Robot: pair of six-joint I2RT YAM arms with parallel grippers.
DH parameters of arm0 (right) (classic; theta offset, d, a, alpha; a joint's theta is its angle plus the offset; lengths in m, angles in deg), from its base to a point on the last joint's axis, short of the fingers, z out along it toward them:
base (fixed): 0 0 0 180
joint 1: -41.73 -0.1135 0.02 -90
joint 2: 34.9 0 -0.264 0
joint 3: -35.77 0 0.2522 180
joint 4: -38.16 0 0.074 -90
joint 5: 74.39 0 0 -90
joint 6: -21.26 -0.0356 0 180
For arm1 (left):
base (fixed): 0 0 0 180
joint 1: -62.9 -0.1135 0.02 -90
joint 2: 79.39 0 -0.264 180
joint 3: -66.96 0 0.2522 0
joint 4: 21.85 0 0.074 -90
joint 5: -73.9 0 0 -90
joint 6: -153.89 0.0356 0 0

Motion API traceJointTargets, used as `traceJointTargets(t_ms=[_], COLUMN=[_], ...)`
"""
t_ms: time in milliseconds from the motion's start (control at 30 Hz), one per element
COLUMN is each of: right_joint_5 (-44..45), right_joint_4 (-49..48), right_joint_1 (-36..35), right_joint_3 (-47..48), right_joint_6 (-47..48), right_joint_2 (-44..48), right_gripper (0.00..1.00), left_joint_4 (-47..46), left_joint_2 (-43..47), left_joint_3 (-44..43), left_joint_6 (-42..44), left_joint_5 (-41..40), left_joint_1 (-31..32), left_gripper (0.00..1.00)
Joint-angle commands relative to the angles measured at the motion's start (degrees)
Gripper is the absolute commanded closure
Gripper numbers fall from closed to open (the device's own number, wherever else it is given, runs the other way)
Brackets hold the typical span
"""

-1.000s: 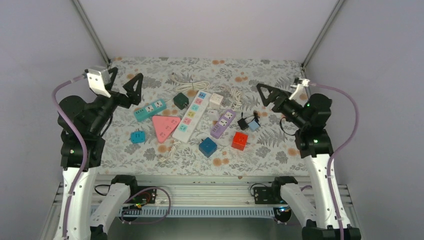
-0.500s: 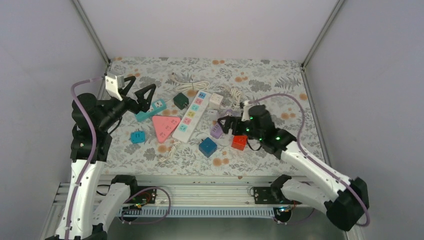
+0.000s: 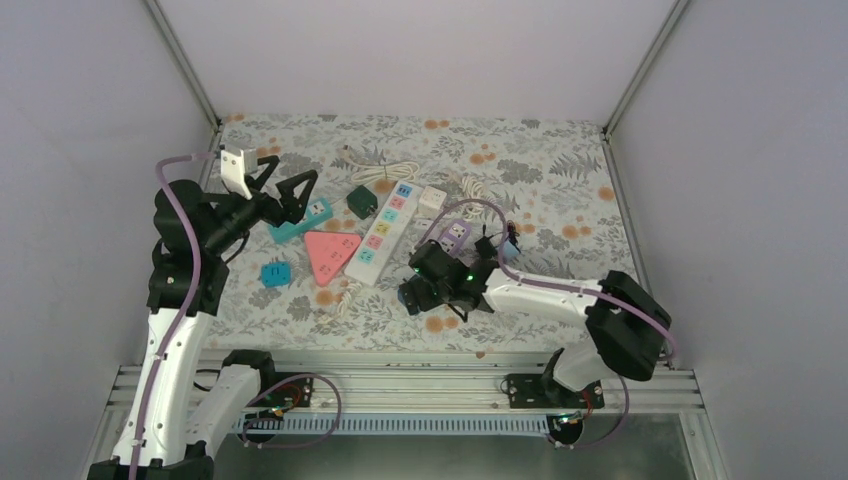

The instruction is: Insert the plug

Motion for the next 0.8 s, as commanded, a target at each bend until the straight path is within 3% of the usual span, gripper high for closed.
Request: traceJointTargets(t_ms=[0,200,533,633,767], right_joint_5=[4.45,0.96,2.83,1.85,-6.30], right_joint_4=[1.92,-0.25,-2.30,-4.29,-7.97], right_joint_1=[-1.96,-2.86,-2.96,-2.53,0.48], right_joint_3=[2.62,2.66,3.94,4.00,4.15], right_joint_6=[2.03,3.43,1.09,-1.47,-6.38], right_joint_2=[-3.45,-6.43,-6.09,-3.67,1.27], right_gripper=[0.00,0.07,0.35,0.36,0.36], left_joint_4=[0.13,0.24,-0.03,-1.10,-4.27], left_joint_2=[0.36,0.00,-0.29,-0.34,-0.82], left_joint_3=[0.24,1.14,2.18,2.57,3.80], left_joint_6=[1.24,0.68,-0.48,-1.77,-2.76], left_joint_5=[0.48,0.81,0.55,0.90,2.21], left_joint_1=[-0.10,-0.10,-0.10,-0.10,-0.03], left_gripper=[0.00,0.00,0.00,0.00,0.00])
